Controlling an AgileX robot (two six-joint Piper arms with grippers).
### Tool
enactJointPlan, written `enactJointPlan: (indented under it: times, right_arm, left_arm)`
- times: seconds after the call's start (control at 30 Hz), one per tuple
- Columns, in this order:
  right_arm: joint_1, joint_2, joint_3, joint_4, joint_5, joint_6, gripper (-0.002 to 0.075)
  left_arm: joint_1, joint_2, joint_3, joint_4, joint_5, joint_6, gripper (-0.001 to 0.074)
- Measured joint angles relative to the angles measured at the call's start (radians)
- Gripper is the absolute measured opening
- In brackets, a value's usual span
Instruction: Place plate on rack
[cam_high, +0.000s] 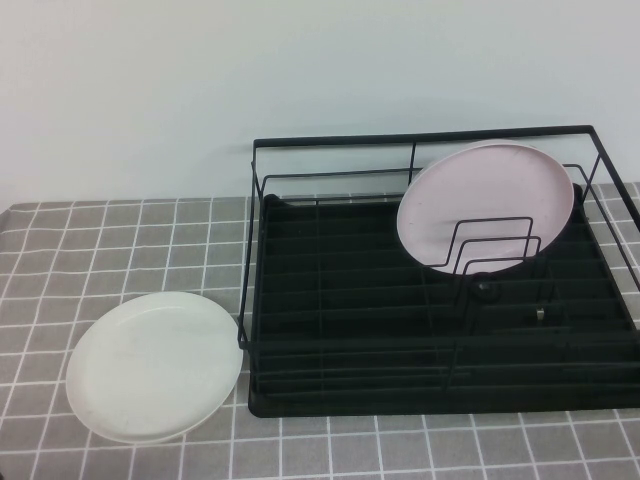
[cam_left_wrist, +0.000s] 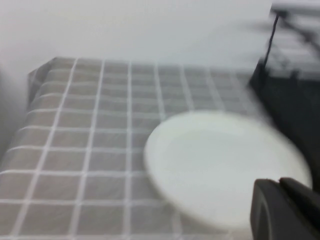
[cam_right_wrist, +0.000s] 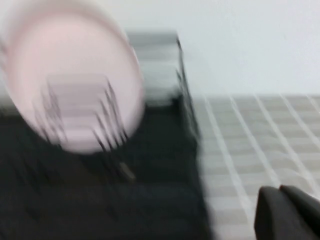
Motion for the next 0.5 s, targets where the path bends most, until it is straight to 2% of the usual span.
enactJointPlan:
  times: [0.2, 0.5]
  right_arm:
    - [0.000, 0.000, 0.000, 0.382, -0.246, 0.145, -0.0003]
    - [0.000, 0.000, 0.000, 0.411, -0.343, 0.120, -0.0003]
  left_arm:
    - [0.000, 0.000, 0.000, -0.311, -0.125, -0.021, 0.0000]
    - [0.000, 0.000, 0.000, -0.763, -0.141, -0.041, 0.0000]
